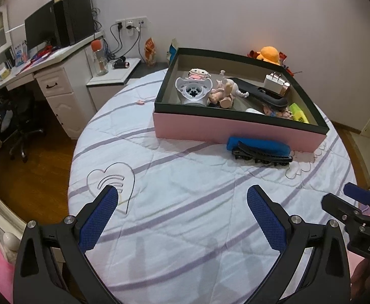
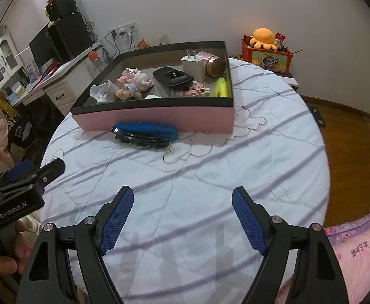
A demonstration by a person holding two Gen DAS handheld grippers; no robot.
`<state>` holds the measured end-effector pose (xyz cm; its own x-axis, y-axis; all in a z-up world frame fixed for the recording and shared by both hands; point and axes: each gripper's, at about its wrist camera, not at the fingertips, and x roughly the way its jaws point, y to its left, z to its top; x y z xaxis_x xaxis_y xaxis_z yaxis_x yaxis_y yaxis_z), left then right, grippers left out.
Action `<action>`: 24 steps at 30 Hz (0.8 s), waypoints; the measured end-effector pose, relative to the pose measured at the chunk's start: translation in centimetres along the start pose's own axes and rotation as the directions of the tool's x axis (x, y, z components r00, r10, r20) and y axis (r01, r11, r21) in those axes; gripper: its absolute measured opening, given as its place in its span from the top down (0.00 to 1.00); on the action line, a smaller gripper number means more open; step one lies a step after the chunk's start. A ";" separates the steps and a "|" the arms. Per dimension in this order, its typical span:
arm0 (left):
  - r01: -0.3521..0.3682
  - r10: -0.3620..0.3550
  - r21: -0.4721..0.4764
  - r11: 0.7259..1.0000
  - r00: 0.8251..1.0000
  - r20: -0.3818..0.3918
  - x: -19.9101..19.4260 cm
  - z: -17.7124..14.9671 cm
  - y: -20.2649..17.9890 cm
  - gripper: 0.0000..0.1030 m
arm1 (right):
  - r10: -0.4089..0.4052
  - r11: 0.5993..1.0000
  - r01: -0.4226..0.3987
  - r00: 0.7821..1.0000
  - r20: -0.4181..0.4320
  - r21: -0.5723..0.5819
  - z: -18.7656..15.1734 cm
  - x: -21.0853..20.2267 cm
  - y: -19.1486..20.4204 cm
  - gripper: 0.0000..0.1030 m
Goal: Organize rigid objects
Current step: 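Lower the right gripper onto the black hair clip and close it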
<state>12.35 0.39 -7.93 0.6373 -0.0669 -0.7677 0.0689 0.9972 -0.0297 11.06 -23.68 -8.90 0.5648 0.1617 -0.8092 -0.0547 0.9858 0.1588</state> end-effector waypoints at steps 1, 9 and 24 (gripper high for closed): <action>-0.005 0.005 0.001 1.000 1.000 -0.003 0.4 0.1 0.0 0.00 | 0.014 1.000 -0.014 1.000 -0.007 -0.007 0.4 0.7 0.1 0.21; -0.035 0.033 -0.040 0.999 0.998 -0.050 3.1 0.3 2.0 0.00 | 0.069 0.995 -0.072 0.997 -0.046 -0.066 3.0 6.5 1.4 0.21; -0.053 0.050 -0.029 0.998 0.995 -0.086 5.6 0.4 2.3 0.00 | 0.219 0.948 -0.236 0.971 -0.099 -0.215 3.2 8.2 4.9 0.69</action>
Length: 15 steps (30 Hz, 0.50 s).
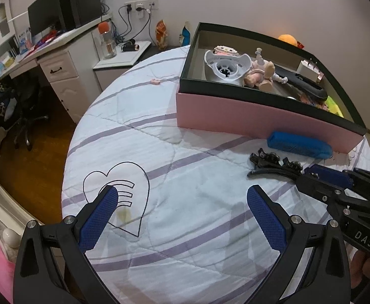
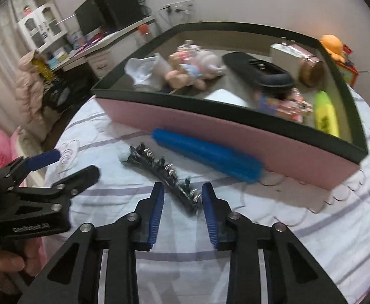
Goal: Organize rigid objects
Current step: 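Lower the right gripper onto the black hair clip and close it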
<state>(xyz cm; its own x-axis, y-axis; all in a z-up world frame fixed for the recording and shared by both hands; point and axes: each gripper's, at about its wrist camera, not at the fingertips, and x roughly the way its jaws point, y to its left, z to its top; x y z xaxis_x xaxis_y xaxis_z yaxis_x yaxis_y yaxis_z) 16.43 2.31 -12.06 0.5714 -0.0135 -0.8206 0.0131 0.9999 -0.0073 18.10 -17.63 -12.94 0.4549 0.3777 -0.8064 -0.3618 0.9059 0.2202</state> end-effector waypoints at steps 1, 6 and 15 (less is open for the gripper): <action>-0.001 0.001 -0.001 1.000 1.000 -0.002 0.1 0.0 0.1 0.00 | -0.004 1.000 0.004 1.000 0.002 -0.007 0.1 0.1 0.1 0.69; -0.009 0.009 -0.018 1.000 1.000 -0.010 0.4 -0.1 0.8 0.00 | -0.028 0.995 0.025 0.999 -0.027 -0.095 1.2 1.3 0.7 0.69; -0.016 0.016 -0.020 1.000 1.000 -0.013 0.6 -0.1 1.0 0.00 | -0.014 0.970 -0.001 0.998 -0.056 -0.242 1.6 2.1 2.5 0.74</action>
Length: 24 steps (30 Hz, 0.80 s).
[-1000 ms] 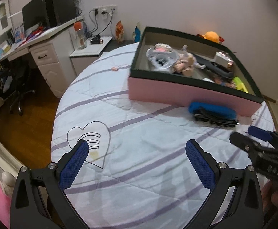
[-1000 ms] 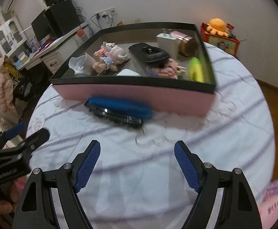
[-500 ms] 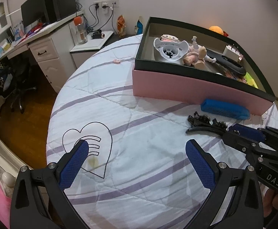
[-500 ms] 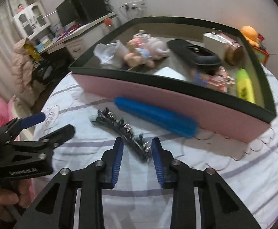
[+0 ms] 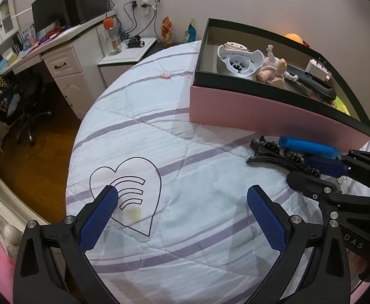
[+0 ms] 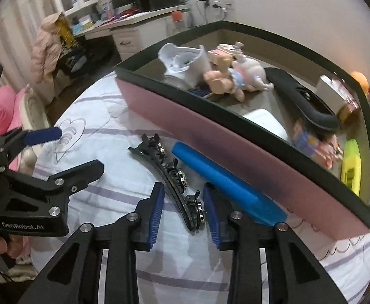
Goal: Organize rigid objects
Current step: 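Lower the right gripper onto the black hair clip and close it, then grasp the blue marker with the left gripper while right holds the black hair clip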
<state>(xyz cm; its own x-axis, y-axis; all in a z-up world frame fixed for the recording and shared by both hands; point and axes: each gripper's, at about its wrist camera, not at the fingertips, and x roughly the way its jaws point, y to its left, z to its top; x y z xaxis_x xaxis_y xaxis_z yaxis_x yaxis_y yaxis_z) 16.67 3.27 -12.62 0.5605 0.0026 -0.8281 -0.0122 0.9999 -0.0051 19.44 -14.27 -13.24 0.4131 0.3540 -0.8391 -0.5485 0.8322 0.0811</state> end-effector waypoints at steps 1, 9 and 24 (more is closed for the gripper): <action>-0.002 0.002 0.000 1.000 1.000 0.000 0.0 0.0 0.0 0.00 | -0.001 1.000 0.001 1.000 -0.005 -0.003 0.0 0.0 0.1 0.80; 0.030 -0.030 0.031 0.999 0.999 0.029 -0.7 0.0 -1.0 0.00 | 0.027 0.998 -0.028 1.000 0.012 0.063 -2.2 -1.8 0.4 0.81; 0.177 -0.192 0.358 0.917 0.981 0.006 1.8 1.6 -10.0 0.00 | -0.082 0.949 0.073 0.997 0.015 0.307 -10.4 -7.8 -5.0 0.81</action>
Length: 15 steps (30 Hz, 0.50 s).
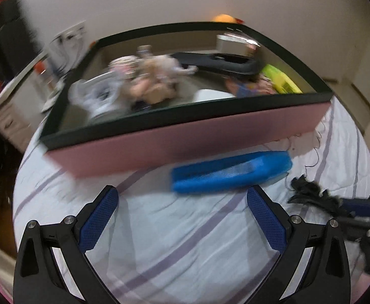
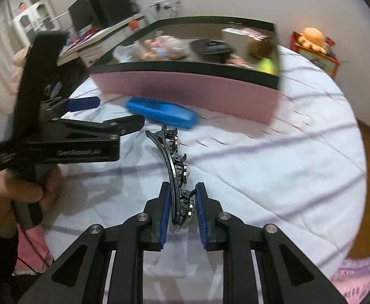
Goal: Organize rigid objects
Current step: 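Grasp the blue marker with the left gripper while right holds the black hair clip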
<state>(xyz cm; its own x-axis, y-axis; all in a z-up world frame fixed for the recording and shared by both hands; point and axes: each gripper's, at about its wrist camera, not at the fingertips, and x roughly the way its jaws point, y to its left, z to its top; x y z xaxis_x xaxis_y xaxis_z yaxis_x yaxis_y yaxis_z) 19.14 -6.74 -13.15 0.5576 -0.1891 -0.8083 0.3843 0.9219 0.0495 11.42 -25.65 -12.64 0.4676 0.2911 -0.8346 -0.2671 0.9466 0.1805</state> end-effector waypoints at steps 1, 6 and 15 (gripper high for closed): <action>0.027 -0.027 0.026 0.999 1.000 0.001 0.3 0.3 -0.4 0.00 | -0.007 1.000 0.007 1.000 0.002 0.011 -0.1 0.0 -0.3 0.81; 0.150 -0.148 0.092 0.984 0.989 -0.031 1.1 1.1 -1.2 0.00 | -0.021 0.998 0.021 1.000 0.007 0.054 -0.5 -0.5 -1.9 0.81; 0.268 -0.265 0.191 0.944 0.963 -0.039 -0.2 0.4 -2.8 0.01 | -0.038 0.996 0.036 0.999 0.012 0.083 -0.1 -0.5 -2.5 0.81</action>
<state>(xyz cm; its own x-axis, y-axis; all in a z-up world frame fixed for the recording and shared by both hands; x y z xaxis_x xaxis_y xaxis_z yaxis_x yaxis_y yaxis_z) 18.26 -9.41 -12.93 0.4065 -0.4134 -0.8148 0.6529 0.7553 -0.0575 11.82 -28.17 -12.74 0.4872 0.2569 -0.8346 -0.1787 0.9649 0.1927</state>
